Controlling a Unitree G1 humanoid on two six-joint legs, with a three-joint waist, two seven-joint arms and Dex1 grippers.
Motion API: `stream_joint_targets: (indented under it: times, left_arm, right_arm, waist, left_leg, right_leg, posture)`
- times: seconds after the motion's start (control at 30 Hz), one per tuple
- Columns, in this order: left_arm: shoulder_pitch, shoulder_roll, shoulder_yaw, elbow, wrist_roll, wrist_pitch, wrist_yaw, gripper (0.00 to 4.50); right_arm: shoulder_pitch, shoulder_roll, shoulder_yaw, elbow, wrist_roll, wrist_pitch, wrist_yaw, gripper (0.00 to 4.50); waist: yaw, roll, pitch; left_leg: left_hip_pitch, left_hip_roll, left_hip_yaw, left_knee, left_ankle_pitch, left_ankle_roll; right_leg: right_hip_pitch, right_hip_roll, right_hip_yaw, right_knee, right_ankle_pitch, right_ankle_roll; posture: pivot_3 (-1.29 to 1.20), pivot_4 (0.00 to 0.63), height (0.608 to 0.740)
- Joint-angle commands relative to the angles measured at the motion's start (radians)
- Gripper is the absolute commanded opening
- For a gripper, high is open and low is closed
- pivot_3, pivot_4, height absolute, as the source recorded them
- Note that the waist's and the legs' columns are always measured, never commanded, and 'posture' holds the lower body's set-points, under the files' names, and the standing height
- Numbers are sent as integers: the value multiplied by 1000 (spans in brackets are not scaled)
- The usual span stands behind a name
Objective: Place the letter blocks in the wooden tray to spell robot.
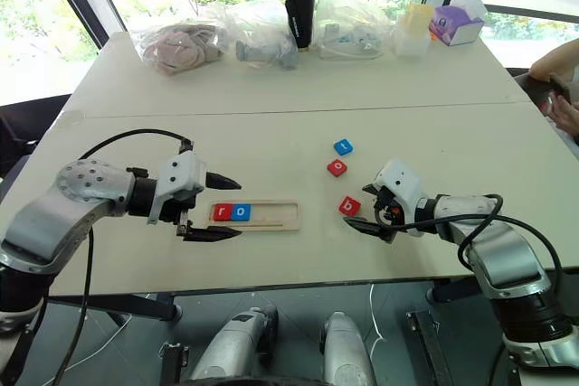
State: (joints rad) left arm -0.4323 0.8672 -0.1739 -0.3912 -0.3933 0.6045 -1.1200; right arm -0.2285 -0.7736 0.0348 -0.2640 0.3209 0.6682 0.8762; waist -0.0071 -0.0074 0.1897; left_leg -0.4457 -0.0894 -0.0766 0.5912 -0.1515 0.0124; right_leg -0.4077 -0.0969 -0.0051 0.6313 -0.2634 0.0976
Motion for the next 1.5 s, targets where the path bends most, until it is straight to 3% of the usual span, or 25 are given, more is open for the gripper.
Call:
stream_joint_targets:
  times: [0.03,0.43,0.53,0.7,0.87,1.03,1.23,1.5]
  left_arm:
    - [-11,-11,7,-41,-6,9,17,4500]
    - [-13,-18,9,-19,7,3,28,4500]
    - [-13,-19,11,-16,8,1,30,4500]
    - [-12,-10,24,-2,14,-6,27,4500]
    - [9,20,48,7,13,-10,22,4500]
    - [57,102,118,37,12,-27,-2,4500]
    - [166,188,214,6,-15,-15,-33,4500]
    - [256,182,267,-115,-56,42,26,4500]
  right_arm:
    - [1,8,-5,-22,-13,-12,-28,4382]
    - [7,45,31,4,-46,-7,-85,4382]
    - [11,49,38,10,-53,-13,-89,3557]
    - [7,48,25,5,-44,-2,-92,1154]
    - [-21,51,4,-25,-14,22,-90,1171]
    - [-174,64,48,-92,61,102,-35,1171]
    - [-390,177,254,-14,39,109,42,1171]
    - [-485,261,428,192,-50,-20,169,1171]
  waist:
    - [0,0,0]
    - [0,0,0]
    - [0,0,0]
    - [0,0,0]
    - [-1,0,0]
    - [-10,0,0]
    - [-9,0,0]
    - [-2,0,0]
  left_leg:
    - [0,0,0,0,0,0]
    - [0,0,0,0,0,0]
    - [0,0,0,1,0,0]
    - [0,0,0,1,0,0]
    - [1,0,0,1,1,1]
    - [1,0,0,1,1,1]
    - [1,1,0,0,0,0]
    - [1,-1,-1,1,0,0]
  right_leg:
    - [0,0,0,0,0,0]
    - [0,0,0,0,0,0]
    - [0,0,0,0,0,0]
    - [0,1,0,1,0,0]
    - [0,1,0,1,0,0]
    - [-1,1,0,3,0,0]
    - [-2,1,0,2,0,0]
    - [-3,0,0,0,1,0]
  posture:
    - [0,150,740]
    - [0,150,740]
    - [0,150,740]
    - [0,150,740]
    - [0,150,740]
    - [0,150,740]
    - [0,150,740]
    - [0,150,740]
